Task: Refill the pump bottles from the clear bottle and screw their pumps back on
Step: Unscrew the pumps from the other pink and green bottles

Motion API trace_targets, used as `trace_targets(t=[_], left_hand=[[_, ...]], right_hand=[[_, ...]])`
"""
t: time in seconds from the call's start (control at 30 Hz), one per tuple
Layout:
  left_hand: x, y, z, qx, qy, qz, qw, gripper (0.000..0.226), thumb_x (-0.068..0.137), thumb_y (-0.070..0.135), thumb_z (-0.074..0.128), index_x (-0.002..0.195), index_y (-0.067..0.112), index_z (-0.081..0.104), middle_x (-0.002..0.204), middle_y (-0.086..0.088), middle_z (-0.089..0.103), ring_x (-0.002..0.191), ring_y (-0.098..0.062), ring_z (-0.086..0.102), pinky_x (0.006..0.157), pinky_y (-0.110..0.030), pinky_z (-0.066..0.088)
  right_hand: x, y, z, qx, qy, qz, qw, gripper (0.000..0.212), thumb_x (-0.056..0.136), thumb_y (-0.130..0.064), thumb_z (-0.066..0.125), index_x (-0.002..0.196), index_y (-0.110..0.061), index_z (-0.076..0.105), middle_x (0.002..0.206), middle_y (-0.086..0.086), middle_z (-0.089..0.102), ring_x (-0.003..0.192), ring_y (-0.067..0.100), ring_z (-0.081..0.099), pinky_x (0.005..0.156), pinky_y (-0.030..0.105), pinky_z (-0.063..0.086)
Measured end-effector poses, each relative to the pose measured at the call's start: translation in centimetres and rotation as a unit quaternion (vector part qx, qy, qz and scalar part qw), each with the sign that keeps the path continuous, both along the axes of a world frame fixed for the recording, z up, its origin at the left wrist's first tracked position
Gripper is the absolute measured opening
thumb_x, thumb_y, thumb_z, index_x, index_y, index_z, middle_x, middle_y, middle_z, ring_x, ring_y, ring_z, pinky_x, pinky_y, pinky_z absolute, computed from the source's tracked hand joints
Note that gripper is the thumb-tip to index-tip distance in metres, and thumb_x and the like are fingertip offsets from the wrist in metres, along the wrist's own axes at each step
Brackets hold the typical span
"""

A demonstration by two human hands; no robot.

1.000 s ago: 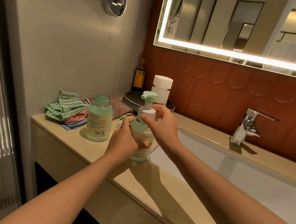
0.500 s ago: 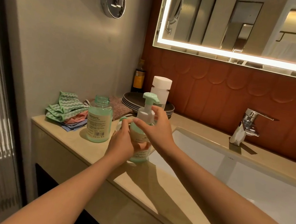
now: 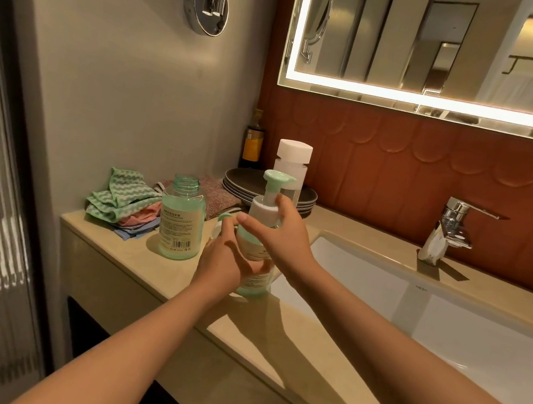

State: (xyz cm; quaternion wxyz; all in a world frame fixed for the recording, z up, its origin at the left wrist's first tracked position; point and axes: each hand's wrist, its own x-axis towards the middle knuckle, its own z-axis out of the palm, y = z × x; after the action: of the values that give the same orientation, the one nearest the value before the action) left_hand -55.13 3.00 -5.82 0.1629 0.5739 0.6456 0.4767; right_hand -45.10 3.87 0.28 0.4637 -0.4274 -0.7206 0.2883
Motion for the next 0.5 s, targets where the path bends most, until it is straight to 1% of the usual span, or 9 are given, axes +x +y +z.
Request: trace_targets(t=[0.07, 0.1, 0.17, 0.23, 0.33, 0.4, 0.43, 0.5], left_hand=[[0.0, 0.0, 0.2, -0.004, 0.007, 0.001, 1.0, 0.076, 0.066, 0.038, 0.079, 0.119, 0.03, 0.025, 0.119, -0.003, 0.057, 0.107, -0.023, 0.057, 0.087, -0.038, 0.05], [0.0, 0.0, 0.2, -0.005, 0.003, -0.001, 1.0, 0.076, 0.066, 0.038, 0.079, 0.119, 0.03, 0.024, 0.119, -0.003, 0.058, 0.107, -0.024, 0.058, 0.087, -0.04, 0.05], [0.0, -0.1, 0.1, -0.006, -0.012, -0.006, 1.0, 0.077, 0.066, 0.035, 0.08, 0.12, 0.031, 0.025, 0.119, -0.002, 0.058, 0.108, -0.023, 0.057, 0.089, -0.042, 0.05], [-0.1, -0.1, -0.1, -0.006, -0.03, -0.007, 0.999, 0.076, 0.067, 0.031, 0.08, 0.121, 0.034, 0.026, 0.122, -0.001, 0.057, 0.111, -0.023, 0.055, 0.091, -0.043, 0.049], [-0.1, -0.1, -0.2, -0.006, -0.031, -0.002, 0.999, 0.074, 0.069, 0.03, 0.08, 0.12, 0.034, 0.027, 0.122, -0.001, 0.057, 0.112, -0.023, 0.055, 0.091, -0.043, 0.049], [0.0, 0.0, -0.2, -0.01, -0.027, 0.002, 1.0, 0.073, 0.068, 0.031, 0.08, 0.117, 0.036, 0.026, 0.122, -0.001, 0.057, 0.112, -0.024, 0.055, 0.09, -0.042, 0.049], [0.0, 0.0, -0.2, -0.011, -0.027, 0.002, 1.0, 0.072, 0.068, 0.033, 0.081, 0.114, 0.038, 0.026, 0.121, -0.001, 0.057, 0.112, -0.023, 0.055, 0.09, -0.042, 0.049], [0.0, 0.0, -0.1, -0.014, -0.025, 0.003, 1.0, 0.071, 0.066, 0.035, 0.081, 0.109, 0.04, 0.024, 0.12, 0.001, 0.058, 0.11, -0.022, 0.056, 0.087, -0.041, 0.05]], right_hand=[[-0.2, -0.1, 0.2, -0.015, 0.008, 0.018, 1.0, 0.071, 0.075, -0.039, 0.073, 0.134, -0.022, 0.037, 0.134, 0.0, 0.048, 0.109, 0.01, 0.048, 0.082, 0.025, 0.043], [-0.3, -0.1, 0.2, -0.015, 0.019, 0.015, 1.0, 0.075, 0.075, -0.039, 0.073, 0.136, -0.023, 0.034, 0.136, 0.0, 0.046, 0.112, 0.011, 0.048, 0.084, 0.027, 0.043], [-0.2, -0.1, 0.0, -0.012, 0.04, -0.017, 0.999, 0.079, 0.074, -0.04, 0.074, 0.138, -0.023, 0.031, 0.139, 0.001, 0.044, 0.119, 0.017, 0.047, 0.09, 0.031, 0.044], [0.0, -0.1, -0.1, -0.012, 0.037, -0.051, 0.998, 0.074, 0.074, -0.041, 0.074, 0.134, -0.022, 0.035, 0.135, 0.001, 0.047, 0.118, 0.018, 0.049, 0.094, 0.035, 0.047], [0.1, 0.2, 0.0, -0.007, 0.0, -0.059, 0.998, 0.065, 0.076, -0.037, 0.073, 0.13, -0.019, 0.042, 0.13, 0.001, 0.053, 0.115, 0.019, 0.052, 0.094, 0.041, 0.048], [0.2, 0.5, 0.3, -0.005, -0.01, -0.058, 0.998, 0.06, 0.079, -0.033, 0.071, 0.13, -0.018, 0.045, 0.129, 0.002, 0.054, 0.115, 0.019, 0.052, 0.093, 0.039, 0.048], [0.3, 0.6, 0.4, -0.005, -0.008, -0.056, 0.998, 0.058, 0.079, -0.032, 0.071, 0.13, -0.017, 0.046, 0.129, 0.002, 0.055, 0.113, 0.018, 0.052, 0.091, 0.036, 0.048], [0.5, 0.8, 1.0, 0.004, 0.012, -0.046, 0.999, 0.057, 0.08, -0.031, 0.07, 0.13, -0.016, 0.047, 0.128, 0.002, 0.055, 0.104, 0.011, 0.051, 0.08, 0.024, 0.047]])
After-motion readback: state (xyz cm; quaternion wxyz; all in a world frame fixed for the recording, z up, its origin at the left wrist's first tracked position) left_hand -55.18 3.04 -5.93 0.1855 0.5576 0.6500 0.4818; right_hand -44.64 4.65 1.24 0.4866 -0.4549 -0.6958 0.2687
